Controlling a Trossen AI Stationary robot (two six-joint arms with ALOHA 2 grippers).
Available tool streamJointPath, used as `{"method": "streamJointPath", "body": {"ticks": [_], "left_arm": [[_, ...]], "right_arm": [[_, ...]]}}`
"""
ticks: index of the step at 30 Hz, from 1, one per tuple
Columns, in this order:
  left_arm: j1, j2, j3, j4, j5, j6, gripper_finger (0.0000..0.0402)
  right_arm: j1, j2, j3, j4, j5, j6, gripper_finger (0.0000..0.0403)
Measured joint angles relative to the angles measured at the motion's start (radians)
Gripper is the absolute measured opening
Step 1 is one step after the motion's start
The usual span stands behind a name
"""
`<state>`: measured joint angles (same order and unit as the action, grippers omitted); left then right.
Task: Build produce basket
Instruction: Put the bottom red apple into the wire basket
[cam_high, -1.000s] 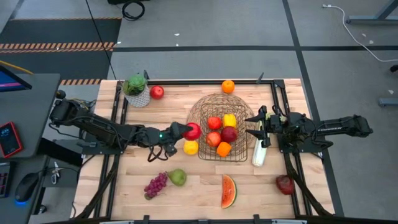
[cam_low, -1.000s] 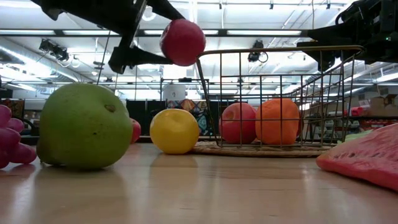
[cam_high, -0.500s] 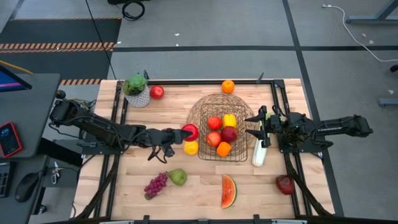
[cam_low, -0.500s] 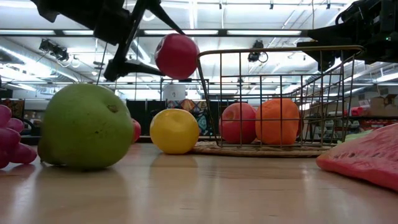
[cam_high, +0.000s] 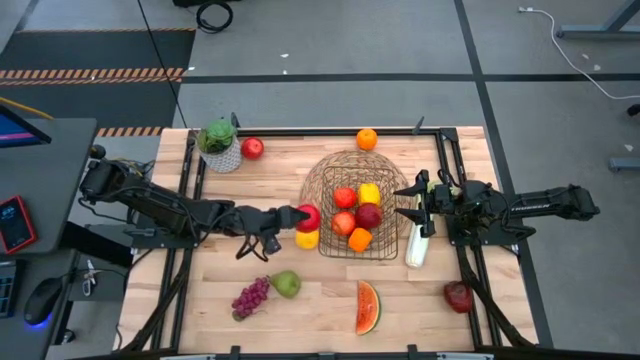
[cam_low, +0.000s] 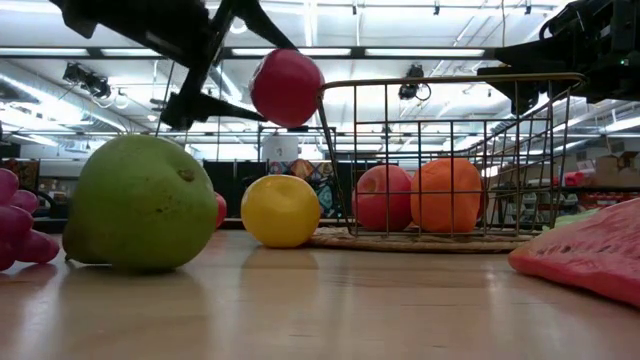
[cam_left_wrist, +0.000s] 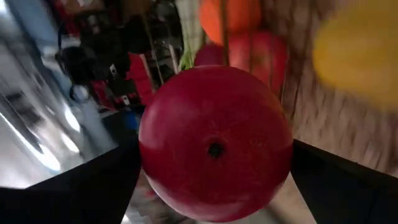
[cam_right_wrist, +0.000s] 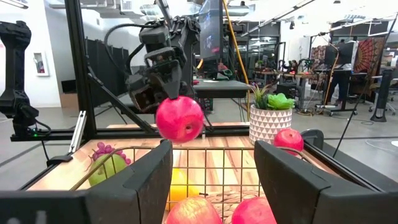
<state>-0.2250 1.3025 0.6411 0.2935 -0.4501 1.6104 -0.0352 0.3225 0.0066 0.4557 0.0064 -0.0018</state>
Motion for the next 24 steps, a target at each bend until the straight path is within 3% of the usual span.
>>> {"method": "streamJointPath", "body": {"ticks": [9, 24], "left_arm": [[0.027, 0.000, 0.000, 0.030, 0.209, -0.688, 0.0396], [0.106, 0.000, 0.000, 0.291, 0.213, -1.691, 0.0396]], "right_arm": [[0.000, 0.000, 0.000, 0.000, 0.000, 0.000, 0.0231], [0.000, 0.000, 0.000, 0.000, 0.000, 0.000, 0.0231]]}}
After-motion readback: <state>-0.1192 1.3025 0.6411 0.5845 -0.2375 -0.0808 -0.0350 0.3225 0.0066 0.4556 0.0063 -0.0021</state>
